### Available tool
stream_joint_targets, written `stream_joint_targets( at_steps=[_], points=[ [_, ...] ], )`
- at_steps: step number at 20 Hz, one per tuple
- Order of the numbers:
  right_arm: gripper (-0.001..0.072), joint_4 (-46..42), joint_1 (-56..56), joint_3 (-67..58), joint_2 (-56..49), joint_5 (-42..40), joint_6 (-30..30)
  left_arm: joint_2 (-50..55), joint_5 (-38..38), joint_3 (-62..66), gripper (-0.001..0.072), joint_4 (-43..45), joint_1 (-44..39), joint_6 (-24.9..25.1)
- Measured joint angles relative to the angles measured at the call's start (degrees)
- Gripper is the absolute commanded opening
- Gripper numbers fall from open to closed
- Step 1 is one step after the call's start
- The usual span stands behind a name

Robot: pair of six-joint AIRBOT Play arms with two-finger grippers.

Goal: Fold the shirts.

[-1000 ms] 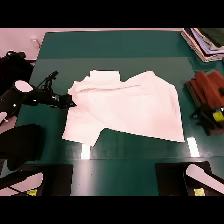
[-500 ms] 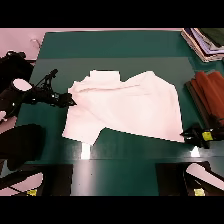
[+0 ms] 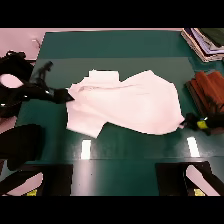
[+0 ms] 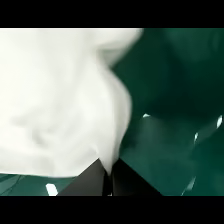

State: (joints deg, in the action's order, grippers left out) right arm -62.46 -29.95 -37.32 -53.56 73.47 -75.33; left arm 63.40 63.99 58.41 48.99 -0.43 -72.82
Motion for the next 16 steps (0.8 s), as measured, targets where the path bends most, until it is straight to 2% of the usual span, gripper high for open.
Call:
stream_joint_targets(
  at_steps=[3,8,12,16],
  points=[
    [0.0017,3.63,3.48,-13.53,5.77,1.36,-0.20,-7.30,0.79,9.86,0.0027,0.11,0.02,-1.25],
    [0.0017,5.97,5.42,-44.13,10.60,2.36,-1.95,-15.32,1.20,38.16,0.0027,2.97,0.02,-3.67],
    [0.0016,5.68,2.40,-67.36,9.40,5.11,-3.56,-17.07,0.39,57.68,0.0027,8.02,0.02,-6.73],
    [0.0015,5.46,-1.68,-82.42,5.86,8.92,-6.03,-17.31,-1.57,65.20,0.0027,11.98,0.02,-8.72]
  ],
)
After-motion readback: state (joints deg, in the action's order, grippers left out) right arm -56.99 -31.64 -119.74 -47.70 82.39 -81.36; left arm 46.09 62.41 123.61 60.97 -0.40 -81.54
